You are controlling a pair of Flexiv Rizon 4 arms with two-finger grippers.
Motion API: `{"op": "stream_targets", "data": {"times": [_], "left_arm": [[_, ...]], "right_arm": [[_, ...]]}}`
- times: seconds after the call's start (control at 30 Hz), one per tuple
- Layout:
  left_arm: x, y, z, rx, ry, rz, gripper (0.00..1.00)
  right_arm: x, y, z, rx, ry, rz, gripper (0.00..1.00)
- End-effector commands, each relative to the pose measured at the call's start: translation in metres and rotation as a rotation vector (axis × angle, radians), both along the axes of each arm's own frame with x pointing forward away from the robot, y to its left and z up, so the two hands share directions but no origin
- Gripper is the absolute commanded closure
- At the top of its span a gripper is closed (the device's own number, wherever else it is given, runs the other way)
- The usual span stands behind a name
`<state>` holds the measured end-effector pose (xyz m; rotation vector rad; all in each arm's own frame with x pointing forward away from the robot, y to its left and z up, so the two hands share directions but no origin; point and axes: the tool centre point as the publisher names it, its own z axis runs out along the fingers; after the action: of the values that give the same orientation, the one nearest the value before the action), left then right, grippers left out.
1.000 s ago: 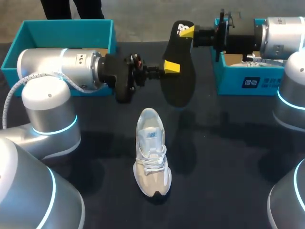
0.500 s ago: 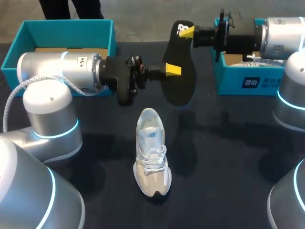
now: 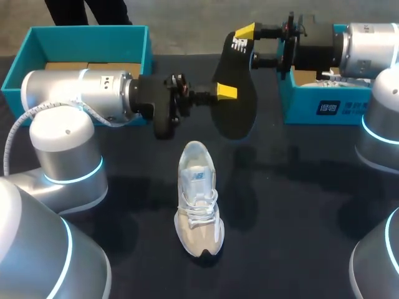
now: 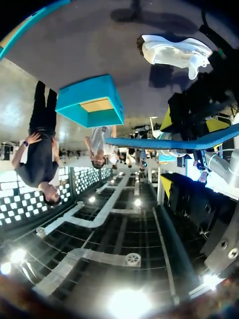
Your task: Take the shoe out of the shoebox, open the shoe tongue, remove and reinsert the insole, then place the shoe into the shoebox
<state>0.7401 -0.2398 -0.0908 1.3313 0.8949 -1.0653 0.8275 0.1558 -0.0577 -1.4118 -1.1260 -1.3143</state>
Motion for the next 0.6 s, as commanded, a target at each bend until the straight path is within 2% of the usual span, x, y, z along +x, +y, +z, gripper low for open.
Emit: {"op": "stream_targets", "data": {"times": [0.03, 0.2, 0.43, 0.6], "left_arm": [[-0.003, 0.012, -0.001, 0.008, -0.001, 0.024, 1.0], [0.002, 0.031, -0.003, 0.015, 0.004, 0.054, 1.0], [0.011, 0.055, -0.009, 0.021, 0.05, 0.07, 1.0], [0.013, 0.066, -0.012, 0.026, 0.065, 0.073, 1.0]], "right_arm": [[-0.007, -0.007, 0.0, 0.0, -0.001, -0.006, 0.0], [-0.019, -0.015, 0.0, 0.0, -0.001, 0.001, 0.0], [-0.037, -0.014, 0.0, 0.026, -0.059, 0.074, 0.0], [-0.048, -0.018, -0.004, 0.038, -0.07, 0.068, 0.0]]}}
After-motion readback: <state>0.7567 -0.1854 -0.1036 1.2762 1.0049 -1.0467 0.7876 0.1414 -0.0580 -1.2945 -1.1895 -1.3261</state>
